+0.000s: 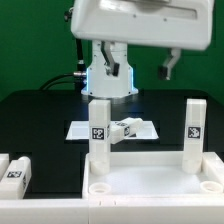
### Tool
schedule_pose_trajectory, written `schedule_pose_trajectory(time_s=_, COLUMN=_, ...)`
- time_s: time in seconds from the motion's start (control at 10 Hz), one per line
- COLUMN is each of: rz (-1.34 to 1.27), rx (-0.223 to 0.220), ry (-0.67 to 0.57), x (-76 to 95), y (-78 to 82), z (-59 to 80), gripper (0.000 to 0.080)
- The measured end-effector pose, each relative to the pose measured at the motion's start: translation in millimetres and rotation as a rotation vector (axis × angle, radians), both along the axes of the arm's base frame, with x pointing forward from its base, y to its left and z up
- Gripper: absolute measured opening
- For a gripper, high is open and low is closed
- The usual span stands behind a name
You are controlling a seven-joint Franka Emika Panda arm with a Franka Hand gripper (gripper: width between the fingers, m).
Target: Assemble desk
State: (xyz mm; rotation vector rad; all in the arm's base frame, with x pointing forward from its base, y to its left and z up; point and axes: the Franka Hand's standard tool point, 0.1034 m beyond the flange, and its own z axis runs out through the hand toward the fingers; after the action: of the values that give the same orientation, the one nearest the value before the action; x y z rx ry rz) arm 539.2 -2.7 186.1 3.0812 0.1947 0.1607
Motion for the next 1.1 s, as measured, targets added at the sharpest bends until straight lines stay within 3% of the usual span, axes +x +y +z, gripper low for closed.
schedule_pose_trajectory(time_s=0.2, rz=-0.209, rx=0.054, ry=0.033, x=-41.7, y=-16.9, z=-10.4, gripper=0.0649)
schedule_pose_trajectory(time_s=0.7, rz=-0.274, rx=0.061, ry=0.042, x=-44.9, y=-18.6, z=-17.5, gripper=0.0649)
schedule_pose_trajectory(time_s=0.8, rz=-0.358, rx=0.1, ry=0.064, x=-57.6, y=-27.5, z=-35.8, gripper=0.0649)
schedule_pose_trajectory(time_s=1.1, rz=-0.466, rx=0.158, ry=0.092, x=-105.8, y=-37.2, z=-83.0, gripper=0.0649)
